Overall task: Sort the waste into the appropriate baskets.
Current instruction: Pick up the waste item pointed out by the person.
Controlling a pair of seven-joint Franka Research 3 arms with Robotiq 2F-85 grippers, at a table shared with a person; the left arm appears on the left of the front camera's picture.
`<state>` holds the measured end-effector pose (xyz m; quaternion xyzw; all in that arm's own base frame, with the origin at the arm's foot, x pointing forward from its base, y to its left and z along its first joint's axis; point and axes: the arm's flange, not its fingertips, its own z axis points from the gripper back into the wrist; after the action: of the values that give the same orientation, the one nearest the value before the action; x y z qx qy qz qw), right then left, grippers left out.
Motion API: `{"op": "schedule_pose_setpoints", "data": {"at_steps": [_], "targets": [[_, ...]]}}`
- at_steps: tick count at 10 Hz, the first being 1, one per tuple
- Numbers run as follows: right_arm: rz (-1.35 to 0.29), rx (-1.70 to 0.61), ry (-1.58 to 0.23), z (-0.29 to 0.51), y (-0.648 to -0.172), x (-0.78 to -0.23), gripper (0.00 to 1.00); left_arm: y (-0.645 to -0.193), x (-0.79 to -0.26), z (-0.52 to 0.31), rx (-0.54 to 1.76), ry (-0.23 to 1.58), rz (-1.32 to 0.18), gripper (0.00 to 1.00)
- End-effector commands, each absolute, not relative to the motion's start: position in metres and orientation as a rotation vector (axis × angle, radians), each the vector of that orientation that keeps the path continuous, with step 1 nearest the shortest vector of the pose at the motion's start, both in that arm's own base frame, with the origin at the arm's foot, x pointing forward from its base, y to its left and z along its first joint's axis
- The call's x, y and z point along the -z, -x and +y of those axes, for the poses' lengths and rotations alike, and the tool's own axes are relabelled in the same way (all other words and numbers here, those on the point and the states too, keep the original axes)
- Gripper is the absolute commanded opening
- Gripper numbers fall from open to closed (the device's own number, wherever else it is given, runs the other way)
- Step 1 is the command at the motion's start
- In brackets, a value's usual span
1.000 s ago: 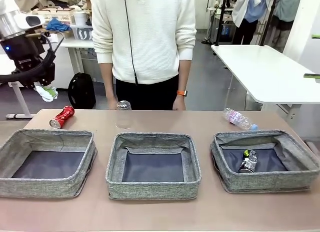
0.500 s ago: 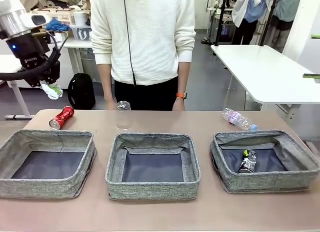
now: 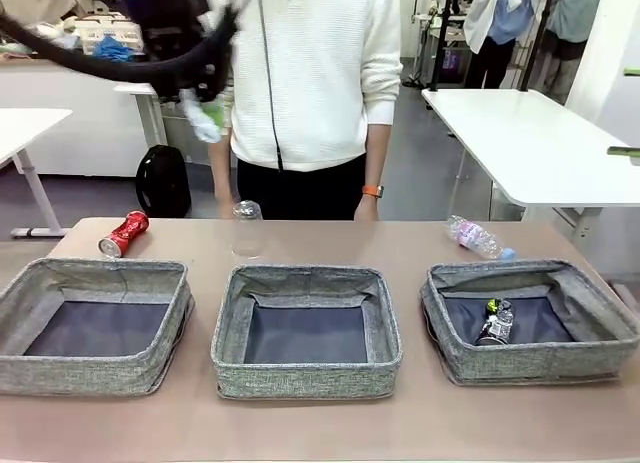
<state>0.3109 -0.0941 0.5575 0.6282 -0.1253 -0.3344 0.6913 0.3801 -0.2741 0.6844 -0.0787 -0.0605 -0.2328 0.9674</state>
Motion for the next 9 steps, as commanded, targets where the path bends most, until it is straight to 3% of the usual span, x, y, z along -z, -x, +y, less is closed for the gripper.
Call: {"op": "schedule_pose_setpoints", "data": {"at_steps": [1,3,6,9], "targets": [[-0.298,0.724,-1.423,-0.093,-0.314,-0.558,1.0,-0.409,-0.696,-0.319,0.59,0.074,-0.058,0.11],[-0.298,0.724,-1.423,-0.093,-0.314,-0.558,1.0,-0.415,-0.721,-0.374,0.654,-0.006,-0.01,0.11],[-0.298,0.724,-1.423,-0.093,-0.314,-0.558,1.0,-0.435,-0.738,-0.412,0.54,0.079,0.112,0.11],[-0.298,0.724,-1.423,-0.093,-0.314,-0.558,1.0,-0.439,-0.753,-0.41,0.528,0.094,0.083,0.11]]}}
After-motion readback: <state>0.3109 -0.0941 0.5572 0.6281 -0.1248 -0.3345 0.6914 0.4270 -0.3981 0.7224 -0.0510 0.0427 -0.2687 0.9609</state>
